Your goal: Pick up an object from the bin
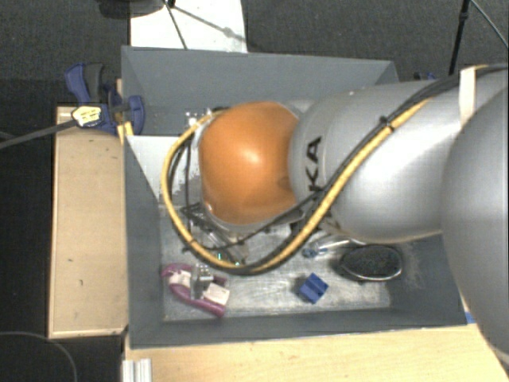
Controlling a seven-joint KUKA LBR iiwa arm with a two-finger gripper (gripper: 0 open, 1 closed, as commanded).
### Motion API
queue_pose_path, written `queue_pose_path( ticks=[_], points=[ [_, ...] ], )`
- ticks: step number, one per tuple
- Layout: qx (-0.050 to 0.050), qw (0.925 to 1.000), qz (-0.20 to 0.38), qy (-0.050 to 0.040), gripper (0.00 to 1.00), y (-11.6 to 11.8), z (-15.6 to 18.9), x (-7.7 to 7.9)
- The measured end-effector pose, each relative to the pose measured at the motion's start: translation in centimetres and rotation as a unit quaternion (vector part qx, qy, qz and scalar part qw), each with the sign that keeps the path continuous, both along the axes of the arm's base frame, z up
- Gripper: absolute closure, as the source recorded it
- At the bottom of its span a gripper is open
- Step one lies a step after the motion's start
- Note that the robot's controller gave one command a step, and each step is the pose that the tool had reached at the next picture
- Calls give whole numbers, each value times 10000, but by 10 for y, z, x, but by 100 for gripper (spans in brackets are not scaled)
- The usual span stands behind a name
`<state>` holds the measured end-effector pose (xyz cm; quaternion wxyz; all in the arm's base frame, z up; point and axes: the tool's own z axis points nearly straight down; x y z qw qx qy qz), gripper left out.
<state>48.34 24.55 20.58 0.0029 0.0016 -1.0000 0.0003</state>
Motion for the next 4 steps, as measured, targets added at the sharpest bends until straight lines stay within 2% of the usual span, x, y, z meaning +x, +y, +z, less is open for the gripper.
queue_pose_path(
  ticks=[1, 2, 3, 4],
  points=[
    [50, 9494, 3137, -164, 0, 3, -124, 10],
    [23, 9507, 3101, -43, 100, -1, -131, 3],
    [24, 9513, 3084, -60, 0, -1, -131, 4],
    [-5, 9211, 3894, -58, 0, -91, -119, 87]
  ],
)
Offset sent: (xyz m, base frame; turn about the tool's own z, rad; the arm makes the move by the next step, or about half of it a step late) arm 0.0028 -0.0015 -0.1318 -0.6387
